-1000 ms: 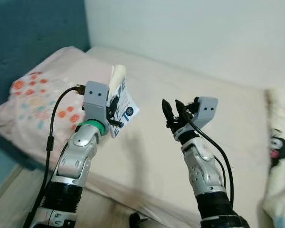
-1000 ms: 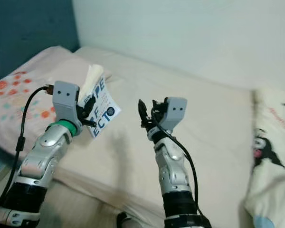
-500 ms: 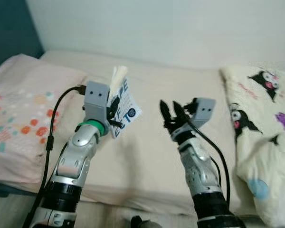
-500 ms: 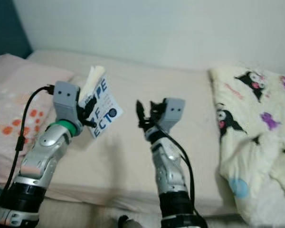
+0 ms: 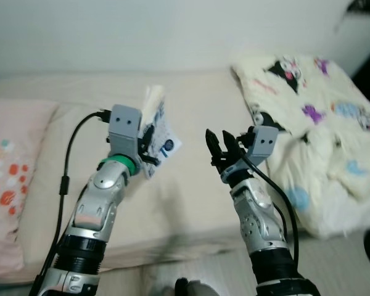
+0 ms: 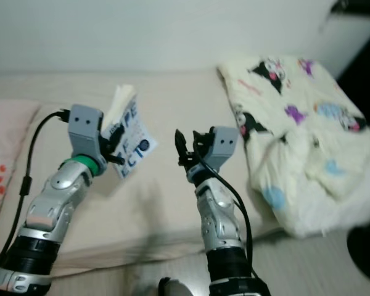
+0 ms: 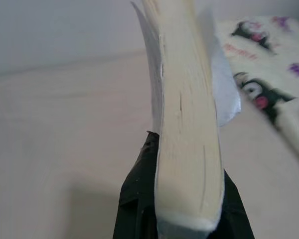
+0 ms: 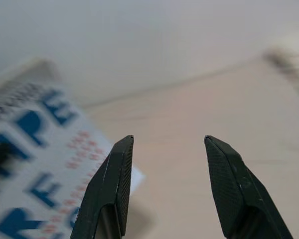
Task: Clean up the room
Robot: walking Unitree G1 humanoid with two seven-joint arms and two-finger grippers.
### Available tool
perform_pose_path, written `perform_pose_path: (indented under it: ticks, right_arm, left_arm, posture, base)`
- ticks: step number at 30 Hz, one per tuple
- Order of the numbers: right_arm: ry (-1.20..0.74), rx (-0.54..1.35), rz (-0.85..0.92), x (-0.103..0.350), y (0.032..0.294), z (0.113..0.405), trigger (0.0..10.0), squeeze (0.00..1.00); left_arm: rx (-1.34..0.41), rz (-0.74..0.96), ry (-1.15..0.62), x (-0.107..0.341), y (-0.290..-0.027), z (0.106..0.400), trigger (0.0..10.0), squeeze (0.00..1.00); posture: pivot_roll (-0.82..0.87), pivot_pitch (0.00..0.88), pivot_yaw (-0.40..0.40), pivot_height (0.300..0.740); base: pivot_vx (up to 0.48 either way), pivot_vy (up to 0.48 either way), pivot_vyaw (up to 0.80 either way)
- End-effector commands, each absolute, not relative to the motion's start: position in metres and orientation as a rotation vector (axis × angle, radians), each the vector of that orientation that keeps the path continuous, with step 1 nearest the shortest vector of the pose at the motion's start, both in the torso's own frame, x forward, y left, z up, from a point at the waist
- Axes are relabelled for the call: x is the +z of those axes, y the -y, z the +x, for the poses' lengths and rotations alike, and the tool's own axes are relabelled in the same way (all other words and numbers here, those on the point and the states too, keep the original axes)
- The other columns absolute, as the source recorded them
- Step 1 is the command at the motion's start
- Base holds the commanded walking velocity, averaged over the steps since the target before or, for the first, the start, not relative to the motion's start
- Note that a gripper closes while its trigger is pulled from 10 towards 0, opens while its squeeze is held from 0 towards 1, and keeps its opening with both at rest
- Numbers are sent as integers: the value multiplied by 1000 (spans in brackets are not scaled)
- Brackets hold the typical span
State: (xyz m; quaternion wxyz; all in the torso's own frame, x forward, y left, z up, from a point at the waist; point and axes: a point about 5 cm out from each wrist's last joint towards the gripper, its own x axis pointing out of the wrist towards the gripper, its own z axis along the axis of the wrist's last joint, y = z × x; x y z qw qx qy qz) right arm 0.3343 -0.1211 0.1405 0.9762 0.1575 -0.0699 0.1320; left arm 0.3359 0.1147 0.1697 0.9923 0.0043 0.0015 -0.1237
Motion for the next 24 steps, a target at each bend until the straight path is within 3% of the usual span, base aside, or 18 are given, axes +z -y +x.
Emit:
perform_pose_path:
  ticks: [1,21,24]
  right_arm:
    - [156,280,311,143,115,334,10000,0]
    - [173,301,316,145,113,333,10000,0]
    - [175,305,317,145,112,333,10000,0]
  left_arm:
    - [-250,9,31,177,-115,336,10000,0]
    - [-244,22,37,177,-116,336,10000,0]
    - [-240,43,53,178,-117,336,10000,0]
  posture:
    - [58,57,18,740]
    - [57,51,17,740]
    - [59,49,17,740]
  base:
    - [0,480,0]
    - [0,475,0]
    - [0,0,0]
